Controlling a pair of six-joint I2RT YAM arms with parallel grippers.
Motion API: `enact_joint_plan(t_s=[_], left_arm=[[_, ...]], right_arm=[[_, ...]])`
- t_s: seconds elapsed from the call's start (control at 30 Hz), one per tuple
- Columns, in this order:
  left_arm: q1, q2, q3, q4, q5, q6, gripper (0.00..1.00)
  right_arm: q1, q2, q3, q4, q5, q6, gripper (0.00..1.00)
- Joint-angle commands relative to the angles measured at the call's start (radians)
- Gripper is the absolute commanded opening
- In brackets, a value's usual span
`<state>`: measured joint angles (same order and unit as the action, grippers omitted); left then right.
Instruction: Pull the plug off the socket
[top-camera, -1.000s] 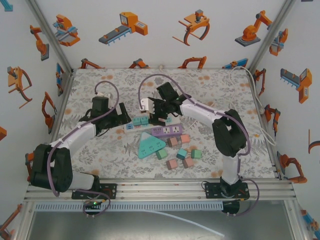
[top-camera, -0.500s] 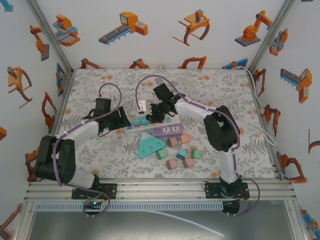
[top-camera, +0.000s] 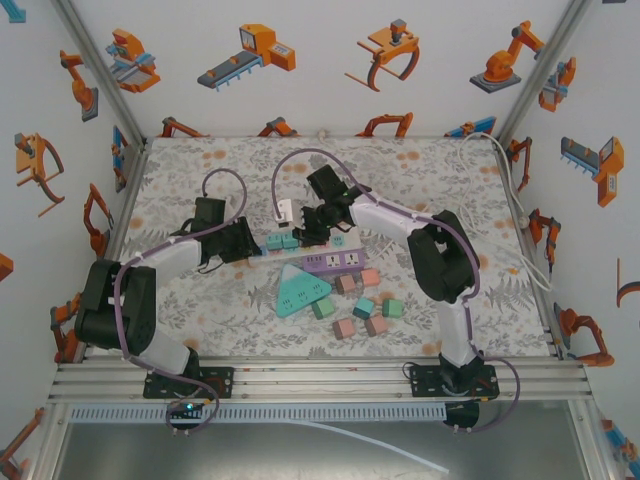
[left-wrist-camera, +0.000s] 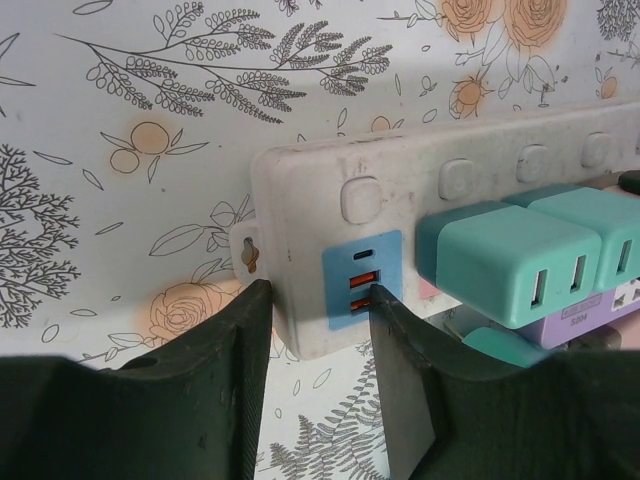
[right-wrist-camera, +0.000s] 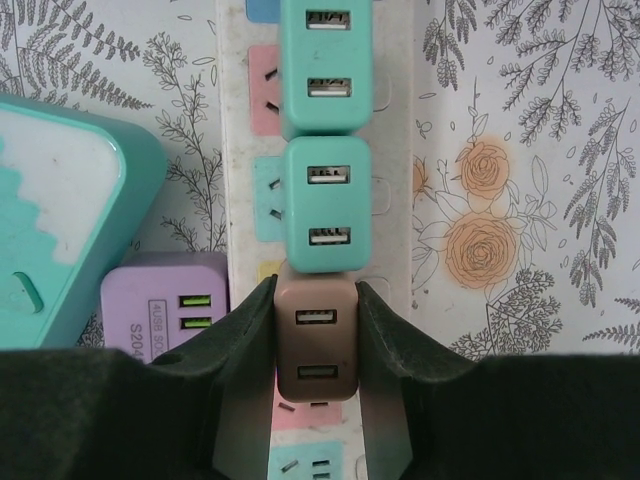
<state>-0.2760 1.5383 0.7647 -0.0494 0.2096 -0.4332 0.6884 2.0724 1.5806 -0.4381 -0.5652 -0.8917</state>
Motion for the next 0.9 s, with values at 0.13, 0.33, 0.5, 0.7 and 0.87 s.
enact_joint_plan(t_s=[0.13,0.33,0.5,0.7,0.87], left_arm=[[-0.022,0.022,-0.015,-0.068,-0.09,0.024,0.43],[-0.028,0.031,-0.022,-0.076,-0.113,0.036,0.43],[-0.035,0.032,-0.022,-0.082,-0.124,0.042,0.43],[-0.041,0.026,-0.014,-0.095,-0.137,0.046,0.43],[-0.045,0.005,-0.007,-0.103,-0.137,0.045,0.43]], right_arm=[[0.002,0.021,0.079,-0.061,-0.074,-0.012,0.29],[-0.004,0.028,0.141,-0.108,-0.114,0.009,0.24],[-0.015,0.032,0.162,-0.11,-0.135,0.025,0.22],[-0.015,0.011,0.139,-0.102,-0.109,0.016,0.22],[-0.015,-0.017,0.122,-0.094,-0.099,0.014,0.21]])
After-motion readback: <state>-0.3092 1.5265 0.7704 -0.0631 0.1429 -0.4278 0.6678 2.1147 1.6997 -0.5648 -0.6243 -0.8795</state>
